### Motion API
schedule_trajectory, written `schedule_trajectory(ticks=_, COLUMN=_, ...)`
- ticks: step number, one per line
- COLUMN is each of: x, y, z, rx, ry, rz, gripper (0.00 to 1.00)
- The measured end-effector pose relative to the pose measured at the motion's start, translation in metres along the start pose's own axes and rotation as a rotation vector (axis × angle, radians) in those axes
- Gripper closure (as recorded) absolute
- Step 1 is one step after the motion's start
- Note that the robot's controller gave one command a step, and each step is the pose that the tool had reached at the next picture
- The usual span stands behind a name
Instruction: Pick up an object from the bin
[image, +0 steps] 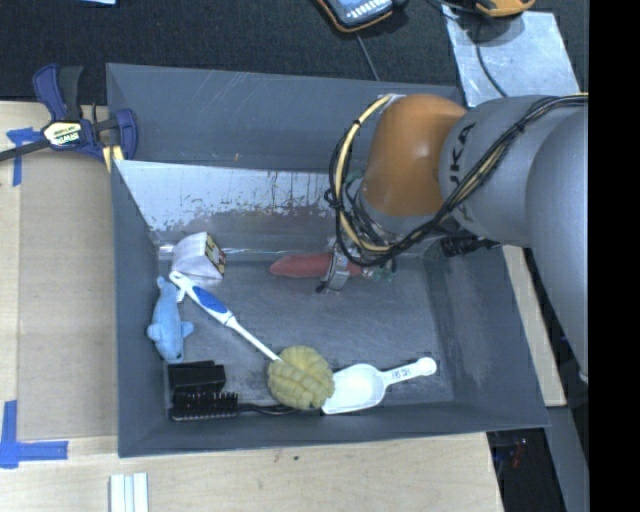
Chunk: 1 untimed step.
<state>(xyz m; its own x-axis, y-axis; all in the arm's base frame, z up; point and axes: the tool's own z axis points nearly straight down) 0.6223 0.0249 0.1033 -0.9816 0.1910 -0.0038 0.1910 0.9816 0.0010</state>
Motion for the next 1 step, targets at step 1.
schedule_trajectory(ticks=1, x=-0.0004, y=-0.0001, z=-0.0155, rx=0.000, ry=-0.001, rz=0.000, gripper=1.00)
